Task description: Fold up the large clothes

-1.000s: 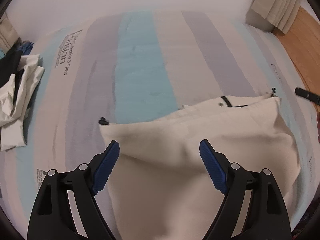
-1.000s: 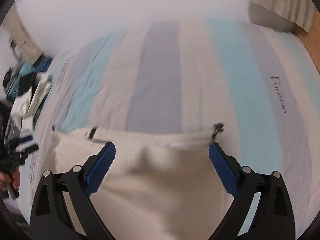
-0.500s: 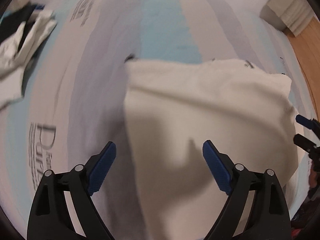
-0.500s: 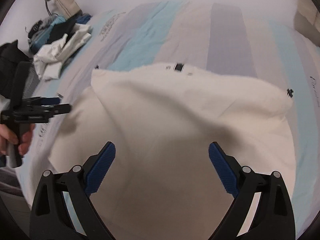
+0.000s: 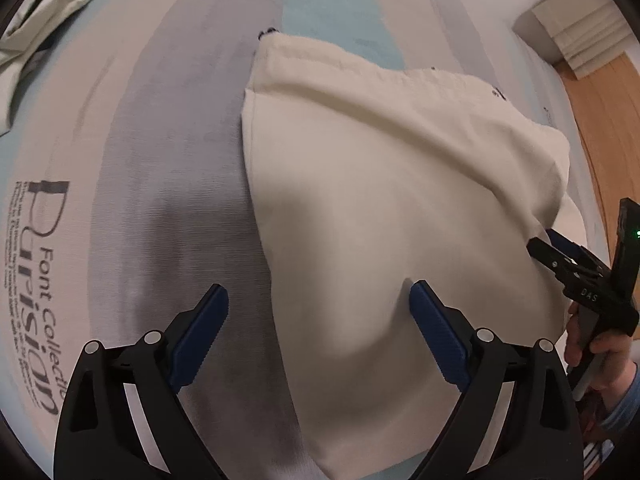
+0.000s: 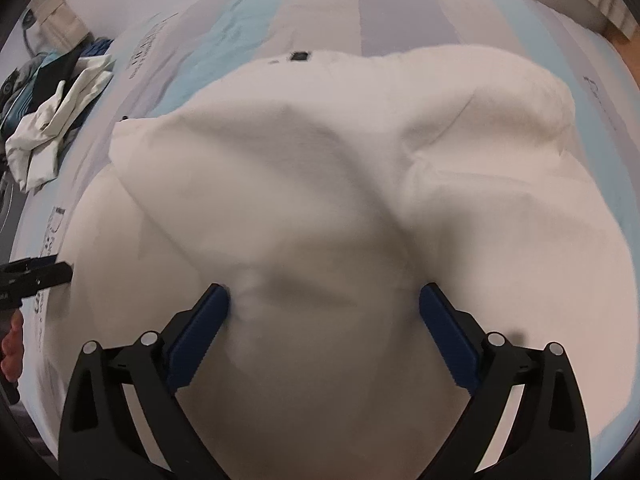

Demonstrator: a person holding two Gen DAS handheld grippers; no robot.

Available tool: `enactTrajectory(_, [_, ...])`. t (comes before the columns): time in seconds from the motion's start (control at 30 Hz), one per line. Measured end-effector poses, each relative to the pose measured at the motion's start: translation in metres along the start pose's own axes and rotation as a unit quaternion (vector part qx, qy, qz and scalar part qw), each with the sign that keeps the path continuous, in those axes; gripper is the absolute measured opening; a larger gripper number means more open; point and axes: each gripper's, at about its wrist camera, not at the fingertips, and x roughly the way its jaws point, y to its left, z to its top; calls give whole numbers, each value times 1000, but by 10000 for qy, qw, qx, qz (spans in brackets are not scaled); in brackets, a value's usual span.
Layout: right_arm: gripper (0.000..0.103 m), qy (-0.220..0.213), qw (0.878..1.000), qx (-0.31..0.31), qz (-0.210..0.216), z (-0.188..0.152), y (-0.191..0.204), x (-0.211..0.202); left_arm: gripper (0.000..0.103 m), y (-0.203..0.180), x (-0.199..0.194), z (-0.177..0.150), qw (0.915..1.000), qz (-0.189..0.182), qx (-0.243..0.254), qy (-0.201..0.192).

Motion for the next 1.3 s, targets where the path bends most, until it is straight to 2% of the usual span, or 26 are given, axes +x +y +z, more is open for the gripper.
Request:
enactTrajectory(0.1, [94,-59,9999,31,-93,-6,2,7,93,2,6,-1,10000,-67,-47,37])
enactTrajectory(0.23, [96,-110,9999,64,-114,-10,3,13,92,-5,10,-4,9998,-122,156,19])
enactTrajectory(0.5, [97,-331,9994,50,-89,-18,3,17,96,1,26,-5,9985,-520,15,162])
enactTrajectory(0.57, [97,-374,9993,56,-74,-19,3,16,93,0,26,-7,9974,-700,-36,168])
enactTrajectory(0.63, [97,-408,9991,54,-67,-21,2,15,80,-11,25,-10,9966,-805,70,189])
enactTrajectory(0.7, [97,-437,9990,56,-55,-22,1,15,73,-27,23,-8,9962,-829,236,115])
enactTrajectory(0.8, [97,-461,9989,54,-13,-26,-3,13,72,-41,25,-1,9961,-852,226,97])
enactTrajectory(0.87, [97,-480,9988,41,-16,-28,-4,12,73,-43,35,1,9966,-781,207,185])
enactTrajectory(0.93, [97,-488,9988,32,-23,-29,-5,11,83,-44,45,3,9970,-702,113,308])
enactTrajectory(1.1, [97,-495,9988,-10,3,-31,-6,8,88,-48,50,6,9975,-607,77,363])
enactTrajectory(1.17, [97,-495,9988,-32,24,-31,-6,8,84,-52,50,4,9980,-527,109,317])
enactTrajectory(1.23, [97,-484,9988,-70,35,-31,-6,7,69,-59,47,2,9985,-404,286,241])
enactTrajectory(1.27, [97,-473,9988,-84,51,-31,-7,6,66,-60,44,2,9987,-327,334,209])
enactTrajectory(1.3, [97,-473,9988,-110,57,-32,-8,5,57,-61,43,1,9988,-286,348,188])
